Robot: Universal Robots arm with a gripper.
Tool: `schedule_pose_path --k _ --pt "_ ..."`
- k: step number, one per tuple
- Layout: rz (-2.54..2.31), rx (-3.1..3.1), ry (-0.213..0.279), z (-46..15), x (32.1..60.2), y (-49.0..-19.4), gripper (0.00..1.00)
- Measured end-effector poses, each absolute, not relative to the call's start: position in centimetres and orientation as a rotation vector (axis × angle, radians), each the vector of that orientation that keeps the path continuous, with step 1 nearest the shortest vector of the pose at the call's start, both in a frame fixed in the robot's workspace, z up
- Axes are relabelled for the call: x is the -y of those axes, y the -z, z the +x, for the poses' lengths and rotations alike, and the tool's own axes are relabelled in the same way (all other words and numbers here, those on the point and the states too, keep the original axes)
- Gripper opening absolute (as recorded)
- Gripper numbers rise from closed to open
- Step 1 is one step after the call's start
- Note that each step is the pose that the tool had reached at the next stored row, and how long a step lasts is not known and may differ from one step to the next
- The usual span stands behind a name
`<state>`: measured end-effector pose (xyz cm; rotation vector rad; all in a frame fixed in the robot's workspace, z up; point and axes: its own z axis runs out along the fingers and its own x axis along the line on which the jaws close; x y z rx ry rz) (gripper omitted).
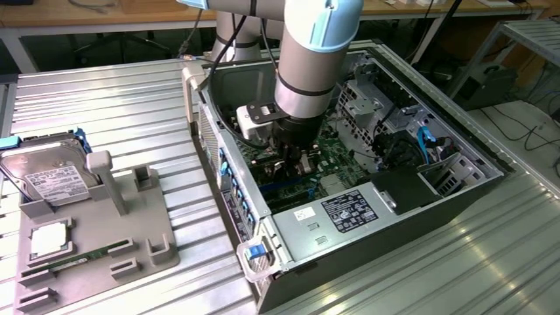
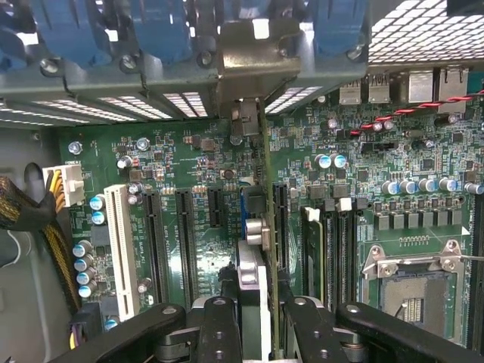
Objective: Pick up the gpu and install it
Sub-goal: 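Insert the gpu into the slot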
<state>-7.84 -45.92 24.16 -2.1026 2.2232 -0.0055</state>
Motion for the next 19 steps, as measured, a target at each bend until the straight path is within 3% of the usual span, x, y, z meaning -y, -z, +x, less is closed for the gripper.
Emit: schedule_pose_path --k 19 --pt "-2.099 -2.227 0.006 -7.89 46.09 -23.79 0.28"
